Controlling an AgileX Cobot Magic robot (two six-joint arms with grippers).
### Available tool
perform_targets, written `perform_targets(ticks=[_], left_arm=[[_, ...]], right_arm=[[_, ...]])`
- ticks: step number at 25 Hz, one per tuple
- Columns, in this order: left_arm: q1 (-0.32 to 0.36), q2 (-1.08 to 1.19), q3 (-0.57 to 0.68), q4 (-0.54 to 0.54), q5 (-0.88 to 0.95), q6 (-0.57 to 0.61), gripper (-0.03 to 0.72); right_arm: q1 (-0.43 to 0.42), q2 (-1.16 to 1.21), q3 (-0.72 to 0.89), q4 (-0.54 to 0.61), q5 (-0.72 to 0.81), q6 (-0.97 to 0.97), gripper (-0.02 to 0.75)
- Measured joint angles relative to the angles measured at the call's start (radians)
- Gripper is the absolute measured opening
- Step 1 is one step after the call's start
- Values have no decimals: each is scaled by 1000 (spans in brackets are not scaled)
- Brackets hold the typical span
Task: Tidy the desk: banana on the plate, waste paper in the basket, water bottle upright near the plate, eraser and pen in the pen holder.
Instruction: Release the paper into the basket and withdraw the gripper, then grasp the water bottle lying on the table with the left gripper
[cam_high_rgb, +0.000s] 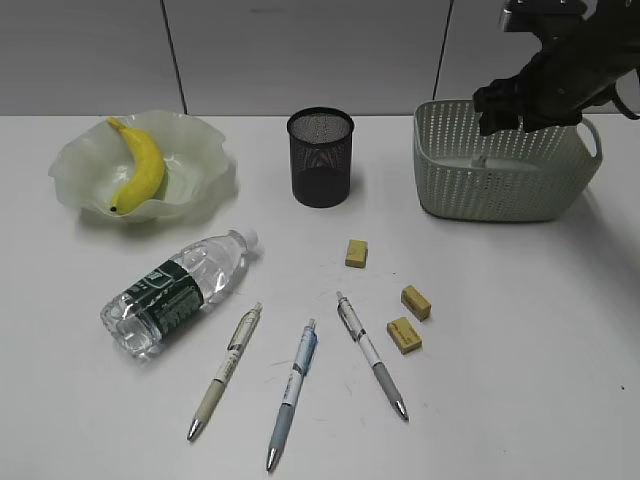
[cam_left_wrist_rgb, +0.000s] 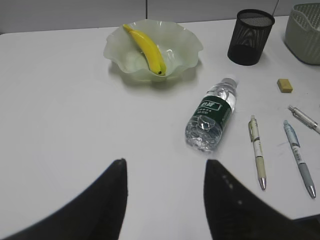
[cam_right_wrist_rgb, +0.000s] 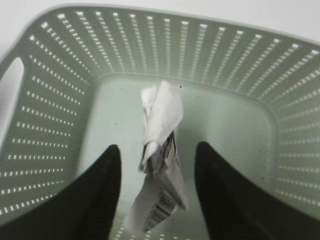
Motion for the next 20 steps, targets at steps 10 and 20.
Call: perform_targets(ticks=[10, 20], left_arm=[[0, 0, 0, 0, 0, 0, 374], [0, 0, 0, 0, 0, 0, 374]], right_arm=[[0, -167, -3, -12, 331, 7, 566], [0, -469, 111, -48, 662, 7, 559]])
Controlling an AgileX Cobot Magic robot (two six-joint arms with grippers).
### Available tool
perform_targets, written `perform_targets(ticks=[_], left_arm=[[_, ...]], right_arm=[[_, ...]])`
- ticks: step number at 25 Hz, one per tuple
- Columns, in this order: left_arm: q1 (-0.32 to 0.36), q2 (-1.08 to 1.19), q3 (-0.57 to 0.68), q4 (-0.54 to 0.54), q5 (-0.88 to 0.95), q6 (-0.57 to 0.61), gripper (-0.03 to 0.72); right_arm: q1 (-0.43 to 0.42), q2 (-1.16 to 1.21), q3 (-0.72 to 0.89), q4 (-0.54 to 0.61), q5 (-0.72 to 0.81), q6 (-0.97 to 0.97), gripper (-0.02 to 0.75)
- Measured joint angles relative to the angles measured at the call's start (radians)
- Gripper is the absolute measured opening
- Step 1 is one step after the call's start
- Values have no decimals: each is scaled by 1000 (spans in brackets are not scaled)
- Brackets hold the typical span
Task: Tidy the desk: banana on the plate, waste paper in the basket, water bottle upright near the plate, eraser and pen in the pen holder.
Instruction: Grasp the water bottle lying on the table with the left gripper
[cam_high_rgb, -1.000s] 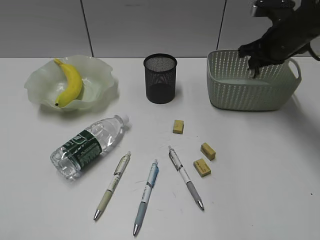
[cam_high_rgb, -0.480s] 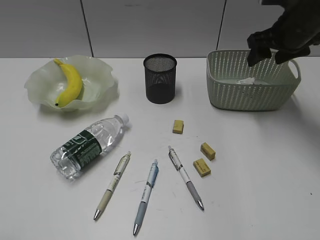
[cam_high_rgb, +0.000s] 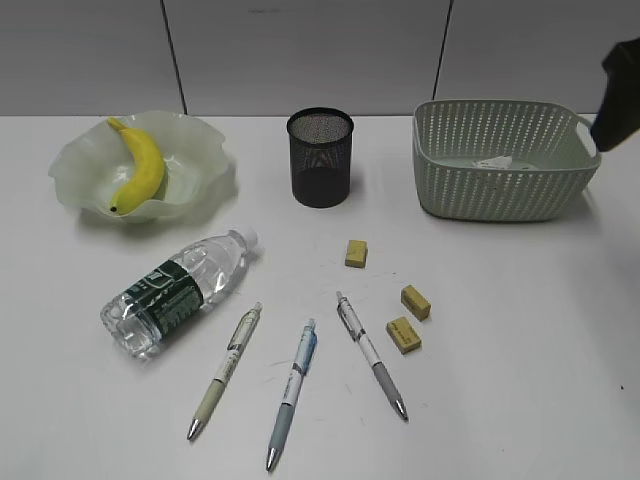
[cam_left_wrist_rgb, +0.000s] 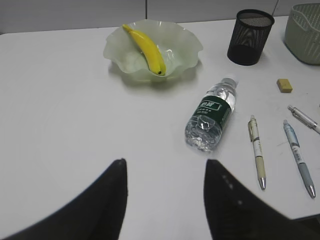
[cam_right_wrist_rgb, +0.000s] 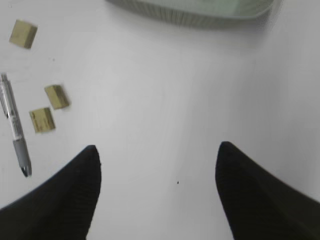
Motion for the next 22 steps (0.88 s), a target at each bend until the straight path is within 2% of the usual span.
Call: perform_targets(ticks=[15, 19, 22], left_arm=[[0, 0, 0, 0, 0, 0, 374], [0, 0, 0, 0, 0, 0, 374], [0, 0, 0, 0, 0, 0, 374]], right_arm=[[0, -828, 718, 3, -42, 15, 557], [0, -1047, 848, -8, -48, 15, 557], [0, -1218, 859, -21, -53, 15, 557]])
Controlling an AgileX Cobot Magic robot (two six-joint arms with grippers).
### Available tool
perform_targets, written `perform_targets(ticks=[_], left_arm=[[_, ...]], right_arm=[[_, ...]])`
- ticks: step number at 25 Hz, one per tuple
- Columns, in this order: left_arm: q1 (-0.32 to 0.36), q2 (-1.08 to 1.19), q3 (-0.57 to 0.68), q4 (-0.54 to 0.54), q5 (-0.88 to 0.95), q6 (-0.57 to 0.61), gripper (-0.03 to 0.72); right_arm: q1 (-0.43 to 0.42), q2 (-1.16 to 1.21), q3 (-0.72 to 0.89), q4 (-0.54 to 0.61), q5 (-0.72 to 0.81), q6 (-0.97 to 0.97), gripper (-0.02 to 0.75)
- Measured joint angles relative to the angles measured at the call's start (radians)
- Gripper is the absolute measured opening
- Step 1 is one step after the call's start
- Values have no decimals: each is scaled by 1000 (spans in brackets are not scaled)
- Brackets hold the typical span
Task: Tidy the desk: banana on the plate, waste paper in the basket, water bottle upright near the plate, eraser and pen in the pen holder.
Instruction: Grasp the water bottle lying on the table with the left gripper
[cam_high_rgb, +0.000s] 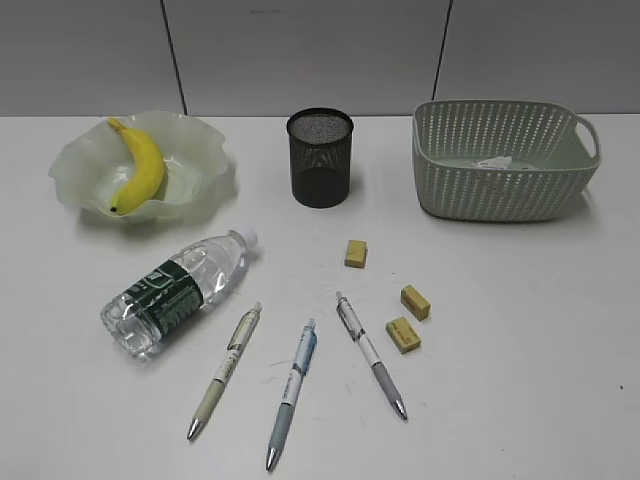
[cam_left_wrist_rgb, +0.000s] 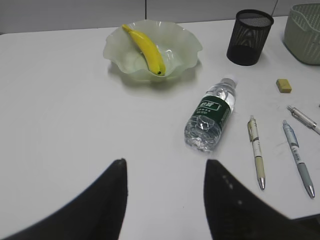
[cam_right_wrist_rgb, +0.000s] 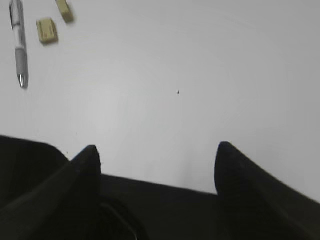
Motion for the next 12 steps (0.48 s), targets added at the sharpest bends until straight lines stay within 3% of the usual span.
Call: perform_targets(ticks=[7, 12], left_arm=[[0, 43, -10, -18, -23, 13, 374], [0, 260, -63, -107, -127, 146, 374]], right_arm=[[0, -322, 7, -8, -2, 0, 555], [0, -375, 11, -16, -1, 0, 554]])
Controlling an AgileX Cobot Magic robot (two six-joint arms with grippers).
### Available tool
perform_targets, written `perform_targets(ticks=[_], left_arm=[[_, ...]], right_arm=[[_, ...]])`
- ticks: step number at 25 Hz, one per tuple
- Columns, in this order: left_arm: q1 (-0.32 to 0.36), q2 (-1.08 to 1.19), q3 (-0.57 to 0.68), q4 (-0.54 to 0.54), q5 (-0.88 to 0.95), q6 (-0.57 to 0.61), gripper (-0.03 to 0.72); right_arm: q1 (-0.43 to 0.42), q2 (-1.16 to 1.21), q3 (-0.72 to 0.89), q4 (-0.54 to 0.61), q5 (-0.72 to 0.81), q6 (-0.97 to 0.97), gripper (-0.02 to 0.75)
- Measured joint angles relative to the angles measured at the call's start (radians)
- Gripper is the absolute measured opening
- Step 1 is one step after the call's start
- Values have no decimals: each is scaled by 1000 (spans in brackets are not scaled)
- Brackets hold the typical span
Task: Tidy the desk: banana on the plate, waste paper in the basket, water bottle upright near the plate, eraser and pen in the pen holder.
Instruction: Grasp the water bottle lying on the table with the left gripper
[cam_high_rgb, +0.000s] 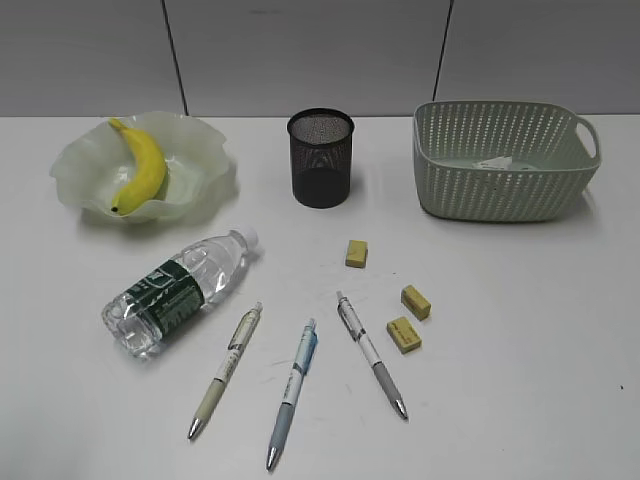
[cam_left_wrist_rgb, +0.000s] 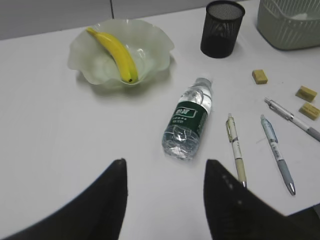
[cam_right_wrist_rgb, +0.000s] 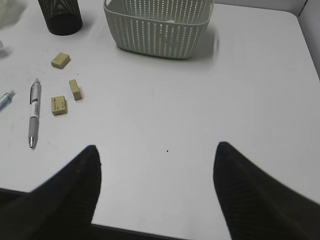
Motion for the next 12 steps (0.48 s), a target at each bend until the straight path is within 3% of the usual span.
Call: perform_targets(ticks=[7, 12], left_arm=[[-20, 454, -82, -133, -139, 77, 381], [-76, 797, -225, -155, -144, 101, 460]], right_arm=[[0, 0, 0, -3, 0, 0, 553], [0, 0, 0, -4, 0, 0, 552]])
